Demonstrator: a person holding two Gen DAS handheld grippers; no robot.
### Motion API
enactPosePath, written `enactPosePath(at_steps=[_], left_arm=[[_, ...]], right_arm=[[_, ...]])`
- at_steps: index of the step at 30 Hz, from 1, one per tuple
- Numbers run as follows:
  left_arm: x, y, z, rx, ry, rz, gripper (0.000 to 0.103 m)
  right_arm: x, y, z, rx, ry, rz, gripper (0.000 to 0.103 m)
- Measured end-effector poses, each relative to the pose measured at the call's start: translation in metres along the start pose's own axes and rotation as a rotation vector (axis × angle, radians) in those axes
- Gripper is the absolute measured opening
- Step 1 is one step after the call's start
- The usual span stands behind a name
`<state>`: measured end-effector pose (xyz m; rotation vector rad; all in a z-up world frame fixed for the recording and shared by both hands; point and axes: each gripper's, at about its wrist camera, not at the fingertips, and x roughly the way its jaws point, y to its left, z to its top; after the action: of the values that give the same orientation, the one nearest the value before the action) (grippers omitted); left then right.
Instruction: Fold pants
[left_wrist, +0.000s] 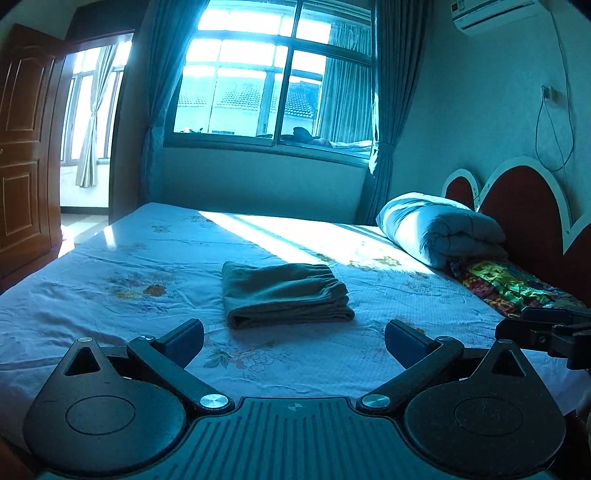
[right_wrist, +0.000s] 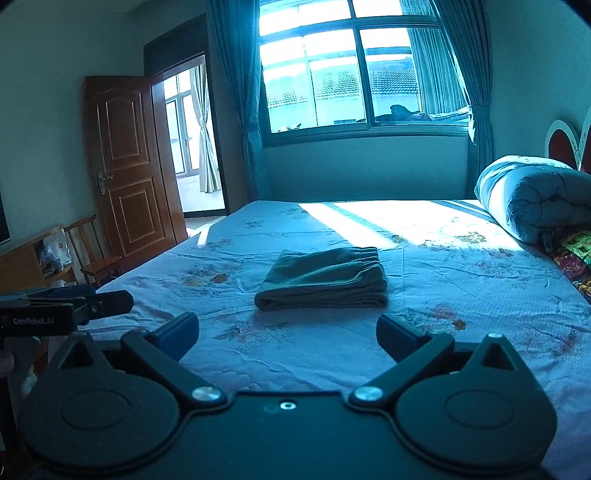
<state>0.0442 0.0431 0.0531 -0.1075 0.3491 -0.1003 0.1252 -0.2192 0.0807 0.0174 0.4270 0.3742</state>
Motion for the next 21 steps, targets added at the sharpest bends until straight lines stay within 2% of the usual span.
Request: enactPosePath(at_steps=[7,21], left_arm=[[-0.002,-0.002,0.003,0.010,-0.018,0.000,0.103],[-0.004,-0.009,0.001,0.035,-0.026,-0.032,0.103]], right_arm=[[-0.013,-0.003,0.003,-0.036,-0.057,-0.072,0.097],[-0.013,-0.007,0.003,-0.026,-0.053,-0.060,0.097]])
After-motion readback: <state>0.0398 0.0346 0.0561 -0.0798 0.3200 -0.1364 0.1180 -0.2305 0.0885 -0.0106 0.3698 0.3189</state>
